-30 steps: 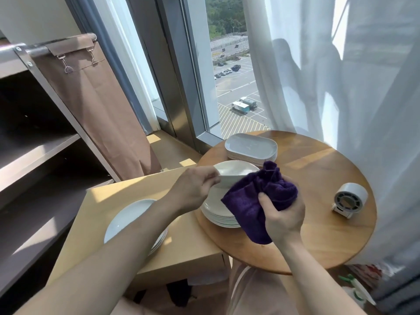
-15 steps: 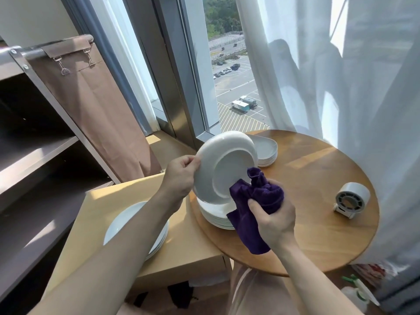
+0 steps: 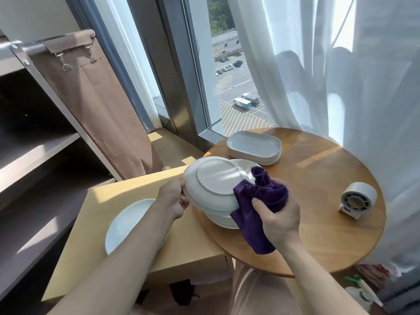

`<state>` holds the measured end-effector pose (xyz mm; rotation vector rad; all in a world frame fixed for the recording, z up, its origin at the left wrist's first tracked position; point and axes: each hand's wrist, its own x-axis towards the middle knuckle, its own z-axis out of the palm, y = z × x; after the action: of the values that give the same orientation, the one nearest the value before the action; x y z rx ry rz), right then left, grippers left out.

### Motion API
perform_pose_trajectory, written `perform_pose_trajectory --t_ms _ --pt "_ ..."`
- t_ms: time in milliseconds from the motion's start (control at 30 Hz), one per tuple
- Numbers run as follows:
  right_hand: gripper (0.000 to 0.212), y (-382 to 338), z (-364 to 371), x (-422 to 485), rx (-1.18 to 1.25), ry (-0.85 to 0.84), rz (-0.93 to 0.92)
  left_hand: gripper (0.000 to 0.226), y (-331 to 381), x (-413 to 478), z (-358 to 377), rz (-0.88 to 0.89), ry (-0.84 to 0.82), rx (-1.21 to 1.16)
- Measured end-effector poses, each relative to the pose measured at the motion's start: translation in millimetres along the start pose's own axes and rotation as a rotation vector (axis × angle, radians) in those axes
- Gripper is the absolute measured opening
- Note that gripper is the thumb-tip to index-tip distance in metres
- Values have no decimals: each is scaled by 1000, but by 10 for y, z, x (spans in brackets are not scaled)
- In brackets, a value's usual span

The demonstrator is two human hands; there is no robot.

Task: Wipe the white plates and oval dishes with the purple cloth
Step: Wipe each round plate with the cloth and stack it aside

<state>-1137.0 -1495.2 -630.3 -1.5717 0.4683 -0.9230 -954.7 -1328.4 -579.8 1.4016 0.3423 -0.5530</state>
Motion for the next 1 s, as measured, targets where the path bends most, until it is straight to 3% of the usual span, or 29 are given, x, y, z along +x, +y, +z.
perform_pose_trajectory --t_ms 167,267,400,567,667,900,1000 --pt "52 42 -1 26 0 10 23 12 -154 81 -28 59 76 17" --pt "48 67 15 50 -18 24 42 5 -177 88 -18 188 66 183" --pt "46 74 26 60 -26 40 47 29 -245 74 -16 271 -10 346" --pt "42 22 6 48 -16 46 31 26 -417 37 50 212 -53 382" --pt "41 -2 -7 56 1 49 15 48 -518 44 55 256 -61 412" --pt "42 56 -84 107 120 69 20 62 -478 118 110 440 -86 479" --pt "40 69 -114 129 204 89 52 75 -437 126 141 441 -106 569"
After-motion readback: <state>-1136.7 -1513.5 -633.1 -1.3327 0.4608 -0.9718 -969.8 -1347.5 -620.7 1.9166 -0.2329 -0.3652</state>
